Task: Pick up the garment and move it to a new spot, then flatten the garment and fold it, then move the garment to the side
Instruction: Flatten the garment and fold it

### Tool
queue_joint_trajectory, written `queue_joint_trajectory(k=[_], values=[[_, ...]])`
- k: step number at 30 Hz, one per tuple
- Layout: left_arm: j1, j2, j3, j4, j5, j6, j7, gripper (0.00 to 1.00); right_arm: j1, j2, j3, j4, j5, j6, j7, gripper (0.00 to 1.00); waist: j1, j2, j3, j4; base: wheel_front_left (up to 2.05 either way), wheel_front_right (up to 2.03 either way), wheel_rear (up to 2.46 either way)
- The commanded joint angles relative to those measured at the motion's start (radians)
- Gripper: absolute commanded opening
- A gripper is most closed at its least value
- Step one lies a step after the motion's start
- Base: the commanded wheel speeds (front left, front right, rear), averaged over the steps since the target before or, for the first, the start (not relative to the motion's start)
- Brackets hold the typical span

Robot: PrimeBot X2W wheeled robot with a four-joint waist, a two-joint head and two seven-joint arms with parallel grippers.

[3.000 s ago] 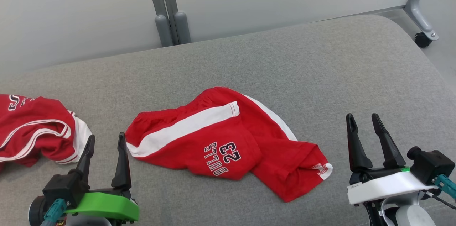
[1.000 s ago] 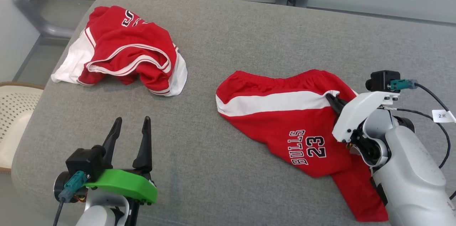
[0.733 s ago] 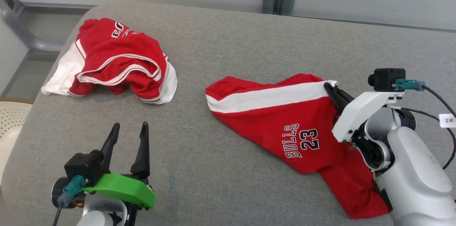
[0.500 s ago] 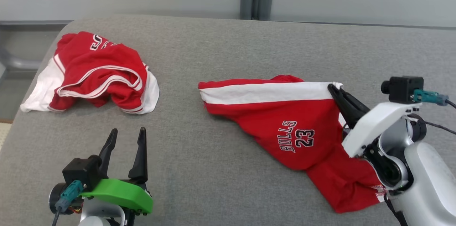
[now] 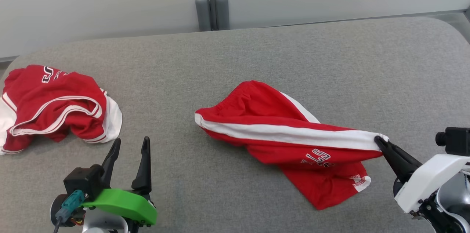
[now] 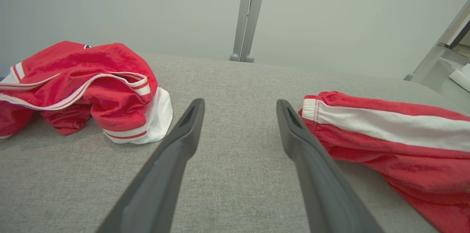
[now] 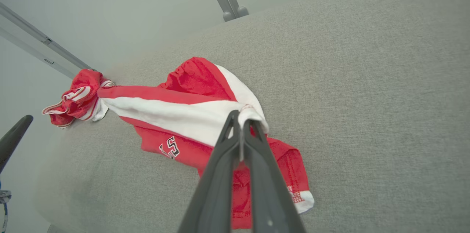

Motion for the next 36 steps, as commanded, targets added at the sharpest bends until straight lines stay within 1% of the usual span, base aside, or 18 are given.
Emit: queue_joint_trajectory(k=[1, 5, 9, 10, 14, 17, 18, 19, 20, 24, 28, 31, 36], values=[[0.010, 0.008, 0.002, -0.001, 0.000, 0.003, 0.002, 1.00, 0.014, -0.010, -0.015, 0.008, 0.007, 0.000, 0.002, 0.00, 0.0000, 0.0000, -0.007, -0.019, 0.00, 0.00, 0.00], [0.013, 0.012, 0.000, -0.001, -0.002, 0.004, 0.004, 1.00, 0.020, -0.055, -0.016, 0.058, 0.017, 0.000, -0.006, 0.00, 0.0000, 0.0000, -0.006, -0.022, 0.00, 0.00, 0.00], [0.018, 0.012, -0.003, 0.004, -0.006, 0.003, 0.004, 1.00, -0.028, -0.098, 0.007, 0.146, 0.027, 0.000, -0.052, 0.00, 0.0000, 0.0000, -0.005, -0.024, 0.00, 0.00, 0.00], [0.017, 0.010, -0.005, 0.007, -0.007, 0.002, 0.005, 1.00, -0.043, -0.116, 0.025, 0.180, 0.016, 0.000, -0.068, 0.00, 0.0000, 0.0000, -0.005, -0.023, 0.00, 0.00, 0.00], [0.009, 0.005, -0.013, 0.014, -0.012, -0.002, 0.006, 1.00, -0.103, -0.144, 0.093, 0.322, 0.033, 0.000, -0.131, 0.00, 0.0000, 0.0000, -0.007, -0.012, 0.00, 0.00, 0.00], [0.003, 0.005, -0.016, 0.020, -0.014, -0.004, 0.004, 1.00, -0.145, -0.153, 0.133, 0.431, 0.045, 0.000, -0.178, 0.00, 0.0000, 0.0000, -0.005, -0.002, 0.00, 0.00, 0.00], [0.001, 0.004, -0.017, 0.022, -0.014, -0.005, 0.003, 1.00, -0.155, -0.155, 0.144, 0.457, 0.048, 0.000, -0.193, 0.33, 0.0000, 0.0000, -0.006, 0.001, 0.00, 0.00, 0.00], [-0.001, 0.004, -0.019, 0.026, -0.014, -0.007, 0.003, 1.00, -0.165, -0.155, 0.156, 0.486, 0.056, 0.000, -0.211, 0.56, 0.0000, 0.0000, -0.006, 0.005, 0.00, 0.00, 0.00], [-0.003, 0.004, -0.019, 0.029, -0.015, -0.008, 0.003, 1.00, -0.173, -0.155, 0.165, 0.506, 0.059, 0.000, -0.225, 1.00, 0.0000, 0.0000, -0.006, 0.008, 0.00, 0.00, 0.00], [-0.005, 0.007, -0.018, 0.033, -0.017, -0.005, -0.001, 1.00, -0.199, -0.160, 0.195, 0.554, 0.068, 0.000, -0.295, 1.00, 0.0000, 0.0000, -0.007, 0.012, 0.00, 0.00, 0.00], [0.006, 0.012, -0.013, 0.029, -0.018, 0.001, -0.012, 1.00, -0.192, -0.169, 0.196, 0.543, 0.067, 0.000, -0.372, 1.00, 0.0000, 0.0000, -0.013, 0.008, 0.00, 0.00, 0.00], [0.013, 0.010, -0.009, 0.016, -0.020, 0.006, -0.022, 1.00, -0.165, -0.174, 0.172, 0.503, 0.062, 0.000, -0.437, 1.00, 0.0000, 0.0000, -0.021, 0.002, 0.00, 0.00, 0.00], [0.024, 0.019, 0.012, -0.010, -0.020, 0.021, -0.045, 1.00, -0.114, -0.149, 0.137, 0.374, 0.024, 0.000, -0.519, 1.00, 0.0000, 0.0000, -0.031, -0.019, 0.00, 0.00, 0.00]])
